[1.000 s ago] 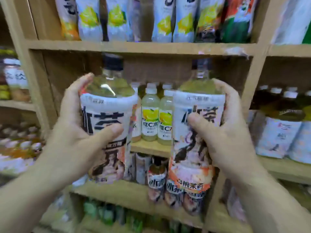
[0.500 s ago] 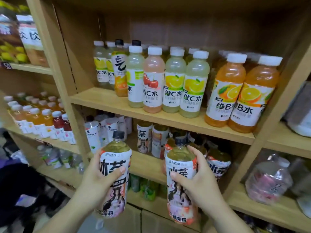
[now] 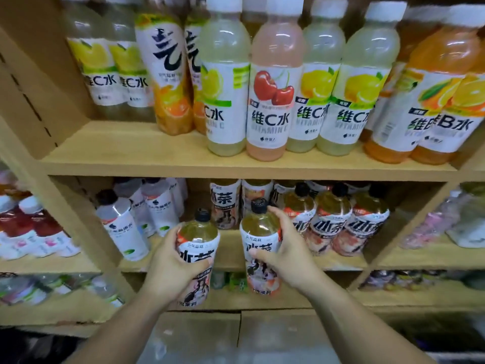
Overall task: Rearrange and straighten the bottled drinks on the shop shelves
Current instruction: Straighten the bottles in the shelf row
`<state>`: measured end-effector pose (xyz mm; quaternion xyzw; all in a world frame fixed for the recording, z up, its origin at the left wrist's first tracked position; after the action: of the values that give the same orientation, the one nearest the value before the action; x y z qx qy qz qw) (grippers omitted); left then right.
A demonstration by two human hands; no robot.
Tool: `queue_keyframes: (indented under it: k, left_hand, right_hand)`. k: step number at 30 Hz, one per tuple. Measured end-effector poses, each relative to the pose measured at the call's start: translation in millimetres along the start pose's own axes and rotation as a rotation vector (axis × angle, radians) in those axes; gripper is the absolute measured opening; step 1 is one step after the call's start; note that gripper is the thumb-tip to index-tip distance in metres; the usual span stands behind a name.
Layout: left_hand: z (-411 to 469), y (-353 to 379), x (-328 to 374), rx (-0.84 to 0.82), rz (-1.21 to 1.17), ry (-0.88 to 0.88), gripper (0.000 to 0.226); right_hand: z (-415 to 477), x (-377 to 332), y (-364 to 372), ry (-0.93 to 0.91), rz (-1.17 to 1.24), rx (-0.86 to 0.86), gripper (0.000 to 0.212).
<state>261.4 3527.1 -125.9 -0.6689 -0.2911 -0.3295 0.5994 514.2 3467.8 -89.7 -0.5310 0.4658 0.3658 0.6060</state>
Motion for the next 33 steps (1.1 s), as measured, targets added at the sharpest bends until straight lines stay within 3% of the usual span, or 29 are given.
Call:
queue_keyframes:
  k: [7, 9, 12, 18, 24, 33]
  left_hand:
    - [42, 5, -3, -0.103, 0.000, 0.048, 0.081]
    - [44, 6, 2, -0.123, -0.019, 0.070, 0.079]
    - [46, 7, 14, -0.152, -0.050, 0.114, 0.074]
    - [66, 12, 22, -0.145, -0.125, 0.153, 0.083]
    - [70, 18, 9, -0.160, -0.095, 0.150, 0.087]
    - [57, 22, -10, -0.177, -0.062, 0.174, 0.078]
  right_hand:
    - [23, 4, 16, 0.065, -0.132, 0.218, 0.094]
    - [30, 5, 18, 0.097, -0.128, 0.233, 0.090]
    - [37, 4, 17, 0.108, -0.106, 0.237, 0.068]
    - [34, 4, 19, 0.116, -0.081, 0.187, 0.061]
    - [20, 9, 11, 0.114, -0.159, 0.215, 0.102]
    - [3, 37, 16, 0.088, -0.002, 0.398, 0.099]
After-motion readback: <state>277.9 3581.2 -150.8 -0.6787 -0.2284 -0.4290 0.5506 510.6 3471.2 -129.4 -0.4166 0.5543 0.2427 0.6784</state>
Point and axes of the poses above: each hand's wrist, its own z-axis towards the middle knuckle, its own y-axis out of the palm, x = y × z, the point moved 7 cm from there along z, towards the middle knuckle, and after that the axes turned 13 degrees about z, right-handed, at the moved point
